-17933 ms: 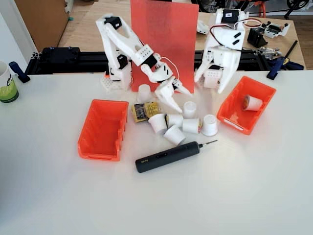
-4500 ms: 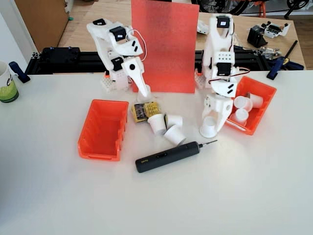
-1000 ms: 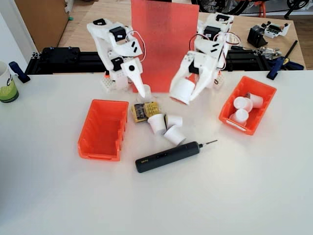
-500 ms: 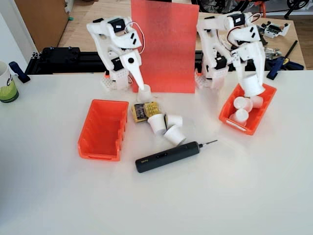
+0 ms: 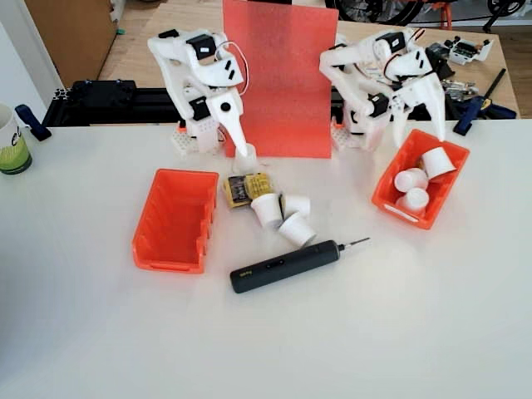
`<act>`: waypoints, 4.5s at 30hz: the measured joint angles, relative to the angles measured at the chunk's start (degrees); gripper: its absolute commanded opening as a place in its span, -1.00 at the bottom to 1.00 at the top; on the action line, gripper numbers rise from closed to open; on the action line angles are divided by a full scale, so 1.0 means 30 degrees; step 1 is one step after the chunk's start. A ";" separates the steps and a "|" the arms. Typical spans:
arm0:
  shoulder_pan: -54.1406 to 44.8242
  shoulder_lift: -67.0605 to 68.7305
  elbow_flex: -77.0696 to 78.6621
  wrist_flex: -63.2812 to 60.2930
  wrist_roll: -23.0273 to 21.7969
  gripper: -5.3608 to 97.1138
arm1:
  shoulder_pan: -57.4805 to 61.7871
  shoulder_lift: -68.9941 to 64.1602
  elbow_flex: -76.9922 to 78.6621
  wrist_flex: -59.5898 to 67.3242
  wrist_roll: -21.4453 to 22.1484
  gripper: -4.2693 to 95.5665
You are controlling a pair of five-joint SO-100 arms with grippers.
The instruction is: Sort the coffee pods, blue into left, red into right
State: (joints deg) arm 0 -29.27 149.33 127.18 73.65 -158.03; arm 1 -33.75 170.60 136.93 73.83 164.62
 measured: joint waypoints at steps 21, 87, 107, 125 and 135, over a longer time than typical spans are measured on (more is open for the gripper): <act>0.0322 -0.0469 -0.5156 0.7441 -0.0498 -0.65 | 1.8340 -2.1240 -0.5098 -0.6416 -0.4805 -0.14; -0.3047 0.0264 0.4951 0.4014 1.8926 -0.25 | 1.9893 -2.6133 -1.4971 -0.0615 -0.8701 -0.21; -0.4189 0.0293 0.8350 0.3076 1.9893 -0.27 | 2.0186 -2.6133 -1.4971 -0.0732 -0.8701 -0.24; -0.5098 0.0527 0.9375 -0.0117 1.9746 -0.42 | 2.0479 -2.6133 -1.4971 -0.0732 -0.8994 -0.25; -0.5215 0.0557 0.9580 -0.0352 1.9805 -0.60 | 2.0479 -2.6133 -1.5264 -0.0732 -0.9111 -0.27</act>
State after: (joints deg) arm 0 -44.91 151.00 155.92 72.60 -98.61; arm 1 27.69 92.20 91.14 71.63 137.29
